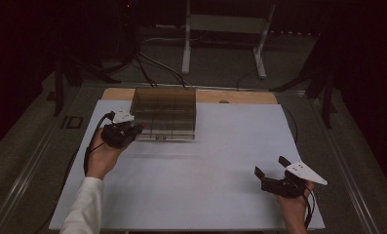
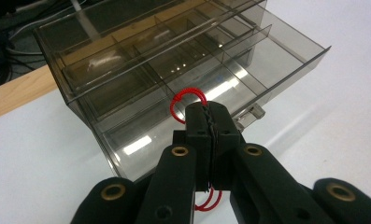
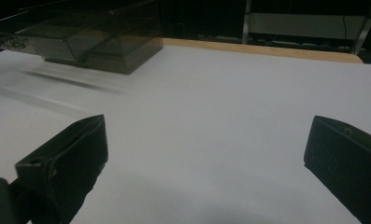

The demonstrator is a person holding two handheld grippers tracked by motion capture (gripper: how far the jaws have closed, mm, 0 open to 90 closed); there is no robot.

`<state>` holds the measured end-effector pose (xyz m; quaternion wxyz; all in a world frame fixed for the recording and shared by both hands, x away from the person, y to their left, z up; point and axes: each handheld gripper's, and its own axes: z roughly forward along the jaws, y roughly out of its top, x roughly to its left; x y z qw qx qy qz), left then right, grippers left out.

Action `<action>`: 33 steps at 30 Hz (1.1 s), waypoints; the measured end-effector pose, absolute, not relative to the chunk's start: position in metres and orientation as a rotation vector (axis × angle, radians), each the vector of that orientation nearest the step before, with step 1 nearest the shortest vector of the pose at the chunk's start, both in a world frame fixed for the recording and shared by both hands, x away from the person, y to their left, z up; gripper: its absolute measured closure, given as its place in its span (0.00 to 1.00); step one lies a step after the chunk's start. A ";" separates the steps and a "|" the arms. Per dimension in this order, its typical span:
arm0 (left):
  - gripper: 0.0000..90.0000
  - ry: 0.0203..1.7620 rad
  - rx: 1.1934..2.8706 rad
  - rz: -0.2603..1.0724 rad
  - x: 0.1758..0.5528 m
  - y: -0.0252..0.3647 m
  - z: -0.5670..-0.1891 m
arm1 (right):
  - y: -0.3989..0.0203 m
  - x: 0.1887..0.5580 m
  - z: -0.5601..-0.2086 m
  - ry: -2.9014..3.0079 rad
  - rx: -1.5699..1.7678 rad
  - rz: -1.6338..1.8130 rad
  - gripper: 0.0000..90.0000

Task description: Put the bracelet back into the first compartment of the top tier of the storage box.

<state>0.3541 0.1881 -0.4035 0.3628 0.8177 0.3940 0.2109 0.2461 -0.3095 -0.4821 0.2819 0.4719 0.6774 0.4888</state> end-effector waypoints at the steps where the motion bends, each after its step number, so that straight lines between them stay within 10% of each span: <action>1: 1.00 1.020 2.105 0.542 0.355 0.188 -0.404 | -0.309 0.246 -0.482 1.815 1.265 1.310 0.00; 33: 1.00 1.047 2.145 0.579 0.377 0.189 -0.406 | -0.309 0.246 -0.482 1.816 1.265 1.308 0.00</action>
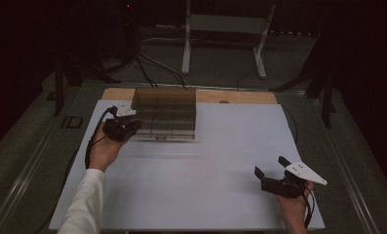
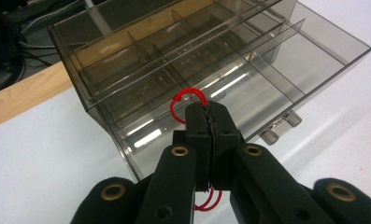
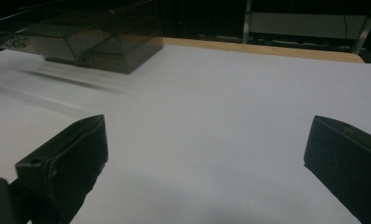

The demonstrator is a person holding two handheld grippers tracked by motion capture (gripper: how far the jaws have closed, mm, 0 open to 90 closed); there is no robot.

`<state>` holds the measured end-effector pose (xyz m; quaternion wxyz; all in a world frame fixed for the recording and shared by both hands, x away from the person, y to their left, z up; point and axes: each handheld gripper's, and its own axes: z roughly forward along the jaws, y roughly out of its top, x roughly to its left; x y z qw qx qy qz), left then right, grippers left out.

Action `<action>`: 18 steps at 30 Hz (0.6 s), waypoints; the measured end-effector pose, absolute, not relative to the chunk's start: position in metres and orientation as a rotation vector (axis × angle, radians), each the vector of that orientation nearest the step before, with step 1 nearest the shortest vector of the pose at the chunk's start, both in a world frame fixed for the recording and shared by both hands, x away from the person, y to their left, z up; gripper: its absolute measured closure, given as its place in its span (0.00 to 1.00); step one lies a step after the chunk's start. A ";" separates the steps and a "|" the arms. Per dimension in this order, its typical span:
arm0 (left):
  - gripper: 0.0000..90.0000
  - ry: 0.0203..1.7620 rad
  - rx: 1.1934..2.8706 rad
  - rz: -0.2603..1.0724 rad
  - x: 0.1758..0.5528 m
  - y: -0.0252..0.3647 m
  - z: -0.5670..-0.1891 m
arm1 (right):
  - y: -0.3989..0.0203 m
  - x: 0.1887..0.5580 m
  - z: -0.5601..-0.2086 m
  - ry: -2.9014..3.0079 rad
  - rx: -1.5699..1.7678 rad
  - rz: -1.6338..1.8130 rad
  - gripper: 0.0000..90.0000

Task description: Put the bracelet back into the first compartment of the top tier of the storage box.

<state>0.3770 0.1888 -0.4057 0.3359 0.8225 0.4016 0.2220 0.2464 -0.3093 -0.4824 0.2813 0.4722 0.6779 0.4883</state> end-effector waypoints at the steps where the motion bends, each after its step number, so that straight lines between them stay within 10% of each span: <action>1: 1.00 1.050 2.146 0.580 0.378 0.189 -0.405 | -0.309 0.247 -0.482 1.817 1.264 1.307 0.00; 18: 1.00 1.054 2.137 0.595 0.387 0.189 -0.405 | -0.309 0.247 -0.483 1.818 1.264 1.307 0.00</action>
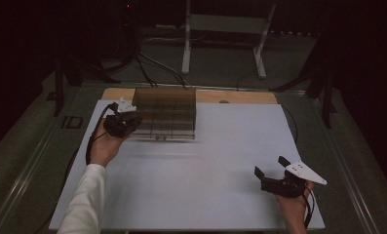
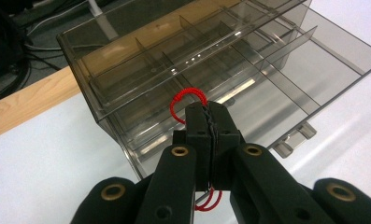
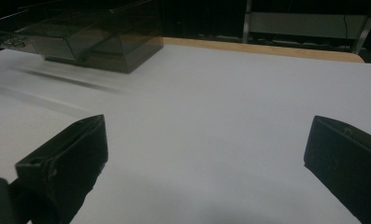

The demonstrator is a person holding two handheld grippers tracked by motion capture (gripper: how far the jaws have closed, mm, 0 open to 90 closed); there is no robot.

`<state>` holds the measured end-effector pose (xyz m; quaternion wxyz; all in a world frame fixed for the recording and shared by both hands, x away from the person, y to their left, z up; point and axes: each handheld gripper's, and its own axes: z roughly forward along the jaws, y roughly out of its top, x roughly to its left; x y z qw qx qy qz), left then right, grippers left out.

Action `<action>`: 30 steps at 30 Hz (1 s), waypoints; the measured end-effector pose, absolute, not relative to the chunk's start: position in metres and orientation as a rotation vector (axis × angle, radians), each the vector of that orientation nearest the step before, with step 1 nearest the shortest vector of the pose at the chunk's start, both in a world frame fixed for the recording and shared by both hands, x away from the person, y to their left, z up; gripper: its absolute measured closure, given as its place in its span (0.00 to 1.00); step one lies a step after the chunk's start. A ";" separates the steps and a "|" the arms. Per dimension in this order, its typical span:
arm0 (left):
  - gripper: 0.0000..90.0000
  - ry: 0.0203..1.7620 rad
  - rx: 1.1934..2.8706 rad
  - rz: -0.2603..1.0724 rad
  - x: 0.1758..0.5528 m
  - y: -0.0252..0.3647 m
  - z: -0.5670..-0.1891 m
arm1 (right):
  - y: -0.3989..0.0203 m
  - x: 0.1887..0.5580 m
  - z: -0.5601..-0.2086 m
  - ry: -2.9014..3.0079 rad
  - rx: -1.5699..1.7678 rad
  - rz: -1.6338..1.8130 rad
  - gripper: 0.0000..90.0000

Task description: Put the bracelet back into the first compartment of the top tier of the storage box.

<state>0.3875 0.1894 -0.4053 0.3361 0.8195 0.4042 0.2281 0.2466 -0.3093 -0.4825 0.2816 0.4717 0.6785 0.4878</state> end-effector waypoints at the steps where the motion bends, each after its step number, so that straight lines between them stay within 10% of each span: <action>1: 1.00 1.054 2.145 0.596 0.388 0.189 -0.406 | -0.309 0.247 -0.482 1.817 1.264 1.307 0.00; 30: 1.00 1.091 2.191 0.602 0.402 0.187 -0.421 | -0.310 0.246 -0.482 1.815 1.266 1.311 0.00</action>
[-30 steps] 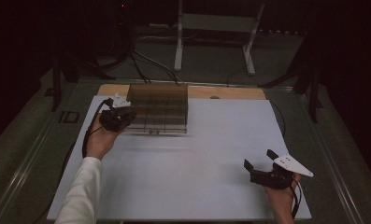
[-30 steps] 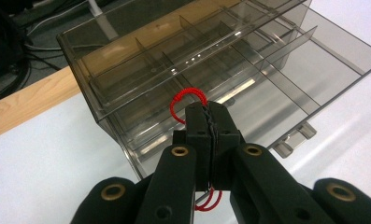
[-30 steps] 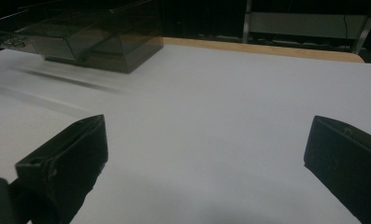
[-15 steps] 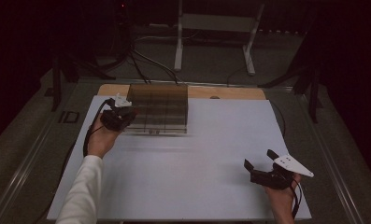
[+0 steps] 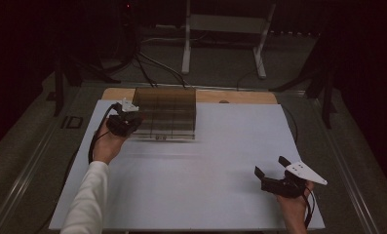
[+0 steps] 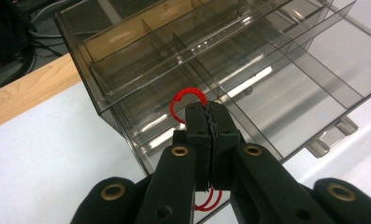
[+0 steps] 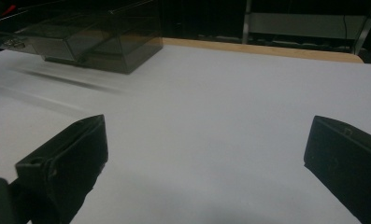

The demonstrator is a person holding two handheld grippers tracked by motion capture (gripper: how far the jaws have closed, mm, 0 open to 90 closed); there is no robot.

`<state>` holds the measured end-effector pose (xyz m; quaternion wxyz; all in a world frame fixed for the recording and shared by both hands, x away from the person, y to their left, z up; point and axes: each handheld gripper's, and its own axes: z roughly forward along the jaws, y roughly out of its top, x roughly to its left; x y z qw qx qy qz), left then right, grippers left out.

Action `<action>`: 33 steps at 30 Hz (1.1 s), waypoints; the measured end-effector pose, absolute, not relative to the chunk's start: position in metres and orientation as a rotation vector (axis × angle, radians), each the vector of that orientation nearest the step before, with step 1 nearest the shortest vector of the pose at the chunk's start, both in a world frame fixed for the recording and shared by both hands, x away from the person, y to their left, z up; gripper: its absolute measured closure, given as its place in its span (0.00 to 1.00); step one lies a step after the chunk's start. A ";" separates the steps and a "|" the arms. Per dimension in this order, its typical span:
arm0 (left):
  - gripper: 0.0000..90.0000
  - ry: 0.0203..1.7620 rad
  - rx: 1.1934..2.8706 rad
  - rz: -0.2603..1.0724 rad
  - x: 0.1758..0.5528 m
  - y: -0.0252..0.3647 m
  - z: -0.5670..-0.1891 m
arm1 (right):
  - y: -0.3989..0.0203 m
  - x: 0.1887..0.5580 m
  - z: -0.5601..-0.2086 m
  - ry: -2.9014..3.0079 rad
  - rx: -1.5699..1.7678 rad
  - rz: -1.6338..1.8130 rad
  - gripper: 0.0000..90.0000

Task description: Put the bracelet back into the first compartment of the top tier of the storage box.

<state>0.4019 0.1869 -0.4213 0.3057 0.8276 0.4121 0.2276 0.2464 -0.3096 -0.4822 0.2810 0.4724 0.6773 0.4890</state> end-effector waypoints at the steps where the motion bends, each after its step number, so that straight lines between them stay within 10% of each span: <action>1: 1.00 1.088 2.196 0.602 0.403 0.187 -0.422 | -0.310 0.246 -0.482 1.815 1.266 1.310 0.00; 33: 0.94 1.093 2.225 0.532 0.407 0.190 -0.431 | -0.310 0.247 -0.482 1.815 1.270 1.310 0.00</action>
